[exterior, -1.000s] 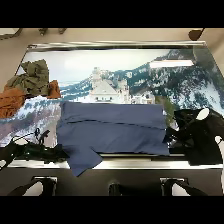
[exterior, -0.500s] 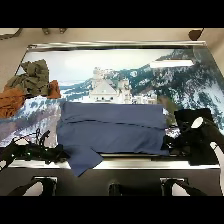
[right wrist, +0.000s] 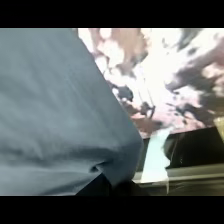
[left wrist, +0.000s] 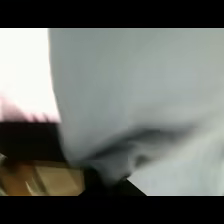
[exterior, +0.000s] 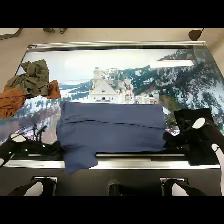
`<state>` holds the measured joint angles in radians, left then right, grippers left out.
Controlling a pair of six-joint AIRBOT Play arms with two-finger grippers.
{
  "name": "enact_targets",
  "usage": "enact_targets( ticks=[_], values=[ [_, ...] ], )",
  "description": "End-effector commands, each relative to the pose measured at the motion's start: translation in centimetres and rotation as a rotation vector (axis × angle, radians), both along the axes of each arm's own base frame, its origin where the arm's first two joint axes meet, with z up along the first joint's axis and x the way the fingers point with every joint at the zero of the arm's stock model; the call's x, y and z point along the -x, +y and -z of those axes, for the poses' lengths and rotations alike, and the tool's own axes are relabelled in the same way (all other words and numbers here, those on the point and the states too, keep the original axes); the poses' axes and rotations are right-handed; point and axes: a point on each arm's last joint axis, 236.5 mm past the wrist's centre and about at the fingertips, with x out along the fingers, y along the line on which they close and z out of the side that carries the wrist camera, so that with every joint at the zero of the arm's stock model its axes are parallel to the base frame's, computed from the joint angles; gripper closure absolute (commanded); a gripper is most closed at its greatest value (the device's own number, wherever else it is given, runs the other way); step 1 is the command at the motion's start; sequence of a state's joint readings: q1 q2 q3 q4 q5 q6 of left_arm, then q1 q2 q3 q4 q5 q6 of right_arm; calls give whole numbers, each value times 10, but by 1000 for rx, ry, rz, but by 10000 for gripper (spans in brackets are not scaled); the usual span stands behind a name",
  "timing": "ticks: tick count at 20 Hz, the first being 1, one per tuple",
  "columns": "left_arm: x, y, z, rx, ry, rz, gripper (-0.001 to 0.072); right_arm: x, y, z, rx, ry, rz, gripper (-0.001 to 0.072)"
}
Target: Fold the shirts.
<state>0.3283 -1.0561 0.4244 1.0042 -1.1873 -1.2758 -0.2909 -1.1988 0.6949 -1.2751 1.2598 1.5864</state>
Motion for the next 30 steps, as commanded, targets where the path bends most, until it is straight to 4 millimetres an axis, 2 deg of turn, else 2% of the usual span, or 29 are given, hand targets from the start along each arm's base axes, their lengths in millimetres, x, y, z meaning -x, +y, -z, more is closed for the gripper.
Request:
enact_targets(
  ticks=[1, 3, 5, 7, 9, 11, 14, 17, 19, 22, 25, 26, 27, 28, 29, 30],
  values=[
    [-40, 0, -56, 22, -147, 19, 683, -33, -8, -29, 28, -122, -7, 677],
    [-68, 7, -87, -6, -237, 24, 684, -60, -14, -49, 49, -208, 1, 677],
    [-91, 11, -107, -30, -302, 26, 684, -89, -24, -67, 85, -313, 19, 677],
    [-119, 13, -118, -53, -356, 18, 684, -112, -28, -75, 91, -371, 42, 677],
    [-141, 11, -119, -54, -364, 31, 684, -134, -20, -74, 80, -398, 22, 677],
    [-161, 6, -113, -44, -344, 54, 683, -159, -8, -69, 94, -425, -24, 677],
    [-196, 5, -103, -33, -321, 62, 683, -192, -9, -57, 98, -436, 43, 676],
    [-235, 8, -100, -27, -334, 59, 683, -208, -12, -47, 96, -422, 50, 675],
    [-255, 8, -94, -15, -331, 53, 683, -212, -12, -35, 90, -400, 71, 675],
    [-265, 3, -65, 1, -265, 41, 682, -209, -8, -15, 63, -349, 88, 673],
    [-249, -5, -38, 37, -156, 74, 675, -209, -3, -6, 39, -331, 103, 666],
    [-243, -7, -35, 49, -129, 83, 568, -211, -3, -7, 39, -337, 106, 582],
    [-240, -6, -37, 54, -119, 87, 313, -211, -5, -12, 33, -334, 110, 366],
    [-238, -2, -43, 60, -115, 88, 163, -210, -9, -19, 25, -329, 102, 184],
    [-237, 3, -51, 65, -117, 89, 164, -207, -18, -28, 22, -328, 88, 101],
    [-238, 9, -62, 63, -133, 85, 164, -205, -29, -35, 20, -327, 80, 90]
  ],
)
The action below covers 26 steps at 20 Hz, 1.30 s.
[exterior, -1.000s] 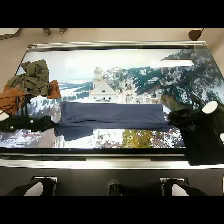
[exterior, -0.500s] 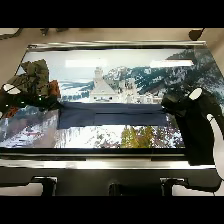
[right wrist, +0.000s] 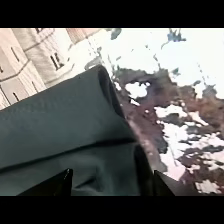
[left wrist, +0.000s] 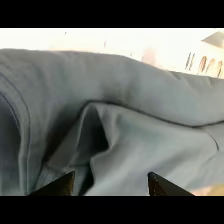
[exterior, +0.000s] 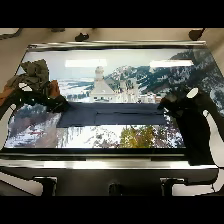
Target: Fold the shirts.
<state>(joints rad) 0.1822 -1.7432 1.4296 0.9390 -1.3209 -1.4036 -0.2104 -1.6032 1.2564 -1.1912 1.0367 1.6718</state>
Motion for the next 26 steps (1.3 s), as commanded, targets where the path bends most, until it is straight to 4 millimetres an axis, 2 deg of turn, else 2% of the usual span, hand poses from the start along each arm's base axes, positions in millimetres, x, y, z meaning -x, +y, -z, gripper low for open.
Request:
enact_targets(
  ticks=[1, 3, 5, 9, 10, 11, 12, 13, 14, 15, 16, 18, 20, 23, 26],
  values=[
    [5, 11, -22, 13, -2, 3, 165, 11, -23, -14, -30, 29, -8, 83],
    [1, 14, -45, -3, -65, -7, 165, 21, -23, -7, -107, 72, 3, 80],
    [1, 8, -66, -13, -115, 7, 165, 25, -4, 6, -190, 122, -14, 59],
    [8, -19, -105, -27, -212, 73, 167, 26, 29, 28, -314, 186, -12, 66],
    [10, -29, -111, -27, -227, 94, 184, 26, 36, 30, -325, 198, -14, 106],
    [13, -40, -115, -25, -236, 121, 185, 26, 42, 31, -328, 208, -15, 171],
    [16, -51, -115, -22, -237, 147, 185, 24, 46, 33, -318, 199, -25, 361],
    [18, -65, -113, -20, -241, 174, 194, 18, 48, 30, -312, 173, -25, 671],
    [18, -79, -111, -19, -250, 195, 285, 10, 50, 20, -322, 125, -36, 674],
    [18, -94, -107, -18, -261, 216, 438, 2, 56, 1, -339, 57, -74, 677],
    [19, -112, -101, -18, -275, 241, 652, -3, 59, -19, -346, 0, -90, 677],
    [21, -152, -79, -20, -301, 254, 678, 1, 65, -65, -338, -77, -131, 677],
    [26, -195, -53, 2, -289, 218, 678, 17, 78, -107, -330, -129, -196, 677],
    [38, -263, -24, 133, -206, 176, 678, 38, 101, -164, -307, -225, -275, 677],
    [40, -305, -5, 263, -111, 69, 678, 64, 115, -217, -288, -325, -313, 676]
  ],
)
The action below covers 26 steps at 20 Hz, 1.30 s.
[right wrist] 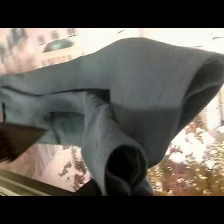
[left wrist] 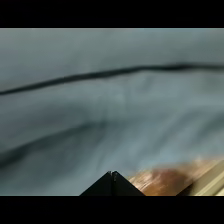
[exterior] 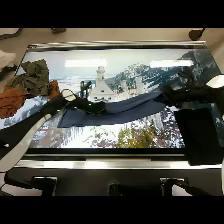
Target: Fold the shirts.
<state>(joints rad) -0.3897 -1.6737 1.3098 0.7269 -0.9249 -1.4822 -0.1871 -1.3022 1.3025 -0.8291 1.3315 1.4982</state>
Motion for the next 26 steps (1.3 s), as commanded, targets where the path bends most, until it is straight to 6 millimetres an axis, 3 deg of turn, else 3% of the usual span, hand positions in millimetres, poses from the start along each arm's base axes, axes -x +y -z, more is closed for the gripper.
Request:
enact_targets(
  ticks=[1, 5, 8, 9, 11, 12, 14, 16, 19, 21, 23, 26],
  values=[
    [5, -60, 22, 159, 132, -121, 678, 37, 18, -62, 12, -125, -50, 676],
    [33, -131, 23, 342, 233, -141, 678, 68, 25, -110, 9, -223, -26, 676],
    [38, -173, 9, 474, 250, -186, 679, 87, 29, -125, -3, -229, -9, 675],
    [40, -181, 1, 507, 239, -154, 681, 87, 29, -127, -5, -233, -3, 675],
    [31, -175, -22, 533, 138, -87, 683, 77, 27, -127, -14, -245, 19, 675],
    [21, -162, -34, 512, 76, -71, 684, 69, 28, -126, -35, -244, 28, 676],
    [-7, -114, -61, 403, -75, -47, 684, 52, 38, -124, -114, -238, 16, 676],
    [-39, -40, -91, 238, -225, -74, 684, 34, 61, -118, -181, -234, -22, 676],
    [-73, 88, -153, 34, -420, -206, 683, 11, 129, -87, -244, -193, -97, 675],
    [-72, 155, -198, -34, -514, -290, 683, -1, 184, -63, -316, -149, -121, 675],
    [-58, 199, -237, -54, -579, -355, 682, -14, 235, -34, -387, -104, -106, 674],
    [-32, 223, -282, -61, -666, -396, 682, -21, 295, 18, -486, 3, -57, 673]
  ],
)
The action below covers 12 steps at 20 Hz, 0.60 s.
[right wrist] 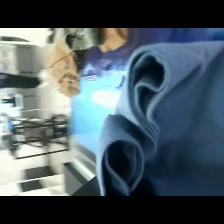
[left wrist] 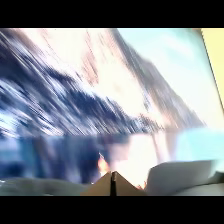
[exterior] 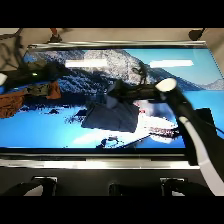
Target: Fold the shirts.
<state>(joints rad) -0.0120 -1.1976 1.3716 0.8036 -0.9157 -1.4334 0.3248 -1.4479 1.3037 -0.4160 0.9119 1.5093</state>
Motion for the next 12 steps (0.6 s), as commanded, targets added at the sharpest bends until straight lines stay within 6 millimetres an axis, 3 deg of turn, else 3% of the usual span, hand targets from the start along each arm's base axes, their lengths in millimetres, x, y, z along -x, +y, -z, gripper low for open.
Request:
enact_targets(
  ticks=[1, 3, 4, 5, 6, 7, 9, 10, 12],
  values=[
    [33, 43, -49, -64, -98, -80, 682, -9, 73, 59, -118, 137, 52, 673],
    [46, 38, -65, -66, -135, -67, 682, -10, 93, 89, -145, 214, 84, 668],
    [51, 34, -70, -66, -146, -58, 681, -12, 97, 102, -140, 235, 110, 511],
    [54, 31, -72, -67, -149, -50, 682, -13, 99, 109, -133, 243, 118, 205],
    [56, 29, -71, -68, -146, -41, 682, -12, 99, 109, -122, 222, 103, 13],
    [57, 29, -69, -71, -138, -36, 682, -11, 93, 105, -117, 197, 76, 22],
    [56, 33, -65, -97, -134, -43, 681, -16, 61, 93, -72, 147, 21, 23],
    [55, 35, -63, -112, -133, -48, 681, -17, 36, 89, -25, 134, 0, 24],
    [54, 39, -61, -135, -132, -56, 681, -17, -37, 97, 161, 144, -13, 24]
  ],
)
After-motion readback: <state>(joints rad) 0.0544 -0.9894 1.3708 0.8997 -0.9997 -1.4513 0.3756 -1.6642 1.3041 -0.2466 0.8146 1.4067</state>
